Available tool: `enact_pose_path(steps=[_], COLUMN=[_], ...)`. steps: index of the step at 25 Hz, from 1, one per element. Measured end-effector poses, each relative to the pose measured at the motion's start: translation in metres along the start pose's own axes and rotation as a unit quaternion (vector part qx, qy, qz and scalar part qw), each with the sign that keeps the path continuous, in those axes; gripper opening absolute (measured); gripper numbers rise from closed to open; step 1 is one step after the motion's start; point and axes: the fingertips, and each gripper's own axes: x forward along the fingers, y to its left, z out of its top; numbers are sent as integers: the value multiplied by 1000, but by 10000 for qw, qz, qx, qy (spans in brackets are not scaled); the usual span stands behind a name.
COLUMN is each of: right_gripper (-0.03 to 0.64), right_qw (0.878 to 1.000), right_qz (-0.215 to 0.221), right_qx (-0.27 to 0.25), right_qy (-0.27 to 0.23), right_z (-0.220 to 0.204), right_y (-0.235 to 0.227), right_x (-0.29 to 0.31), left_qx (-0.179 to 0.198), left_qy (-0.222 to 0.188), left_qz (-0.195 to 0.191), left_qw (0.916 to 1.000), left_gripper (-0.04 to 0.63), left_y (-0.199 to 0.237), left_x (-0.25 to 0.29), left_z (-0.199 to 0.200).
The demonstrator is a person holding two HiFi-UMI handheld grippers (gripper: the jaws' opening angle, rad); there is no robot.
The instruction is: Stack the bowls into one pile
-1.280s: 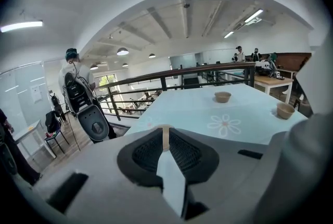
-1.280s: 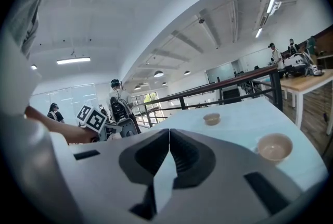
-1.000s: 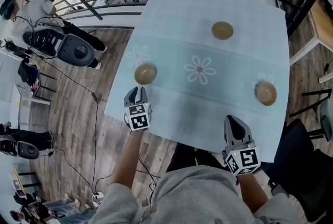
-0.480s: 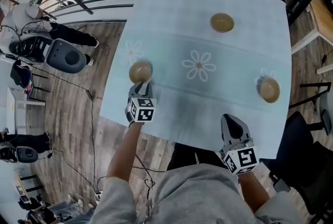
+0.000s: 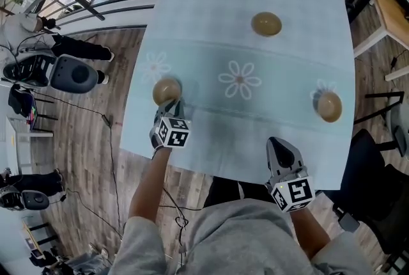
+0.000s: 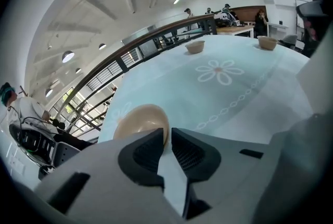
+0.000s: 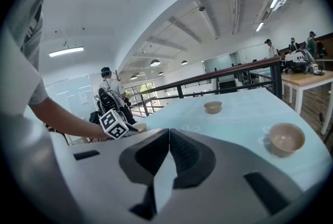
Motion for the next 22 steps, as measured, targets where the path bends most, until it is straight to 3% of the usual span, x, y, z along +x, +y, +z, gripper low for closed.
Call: enact_pose_path(steps=[12,22], right_gripper=[26,26], right_qw=[9999,9994], right_qz=[-48,-235], right_qx=[70,130], right_qy=[-84,-231], right_z=[6,19], right_y=[-5,-15], right_x=[3,-7], left_qx=[298,533], left_qy=[204,-24], left_qz=[-177,-300], left_qw=[9992,9981], left_gripper=[26,25], left_y=[-3,-9], left_x=[5,1], left_z=[7,48])
